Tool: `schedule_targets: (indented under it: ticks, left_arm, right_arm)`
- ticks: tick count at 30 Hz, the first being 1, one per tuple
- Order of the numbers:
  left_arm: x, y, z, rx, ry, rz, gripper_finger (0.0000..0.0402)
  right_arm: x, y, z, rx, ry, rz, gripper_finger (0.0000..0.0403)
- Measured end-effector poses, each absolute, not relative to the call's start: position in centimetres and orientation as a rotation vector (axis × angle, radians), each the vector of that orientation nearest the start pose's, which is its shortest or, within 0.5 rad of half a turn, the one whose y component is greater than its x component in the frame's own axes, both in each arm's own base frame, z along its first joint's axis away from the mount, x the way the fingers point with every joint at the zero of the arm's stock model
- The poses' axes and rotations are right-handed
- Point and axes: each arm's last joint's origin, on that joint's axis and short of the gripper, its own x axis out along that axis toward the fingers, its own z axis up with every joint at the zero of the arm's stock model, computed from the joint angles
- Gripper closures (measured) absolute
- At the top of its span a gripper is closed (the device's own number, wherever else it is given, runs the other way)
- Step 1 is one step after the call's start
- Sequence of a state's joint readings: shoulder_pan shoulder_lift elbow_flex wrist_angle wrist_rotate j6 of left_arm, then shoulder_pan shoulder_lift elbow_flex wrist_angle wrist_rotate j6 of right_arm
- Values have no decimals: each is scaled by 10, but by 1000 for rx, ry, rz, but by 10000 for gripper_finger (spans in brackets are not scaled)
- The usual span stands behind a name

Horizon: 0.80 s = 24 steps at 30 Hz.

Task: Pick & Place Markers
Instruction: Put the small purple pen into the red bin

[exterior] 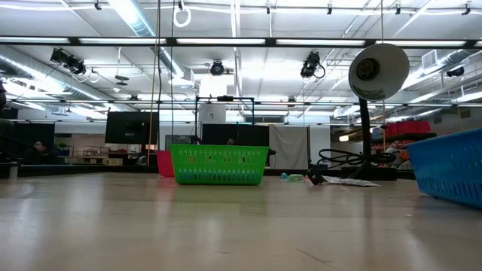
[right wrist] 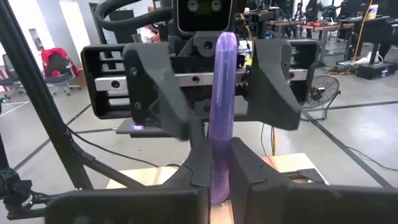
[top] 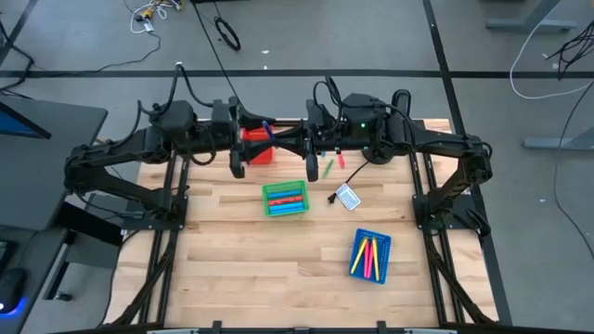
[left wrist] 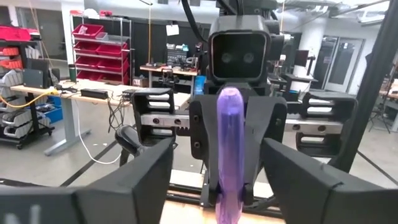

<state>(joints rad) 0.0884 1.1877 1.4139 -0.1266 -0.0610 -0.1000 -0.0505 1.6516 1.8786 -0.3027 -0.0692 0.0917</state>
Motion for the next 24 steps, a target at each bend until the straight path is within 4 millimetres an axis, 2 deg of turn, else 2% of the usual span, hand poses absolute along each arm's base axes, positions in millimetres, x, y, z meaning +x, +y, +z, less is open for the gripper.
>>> schedule_targets:
  ticks: [4,12,24]
  left_arm:
    - [241,23,472,-113,-114,148,212]
    - [241,23,472,-121,-116,143,357]
    - [241,27,472,-86,-111,176,358]
  right_arm:
    - [363,-16,473,93,78,15,385]
    - [363,-17,473,87,73,9,384]
    - [363,-17,474,93,65,7,305]
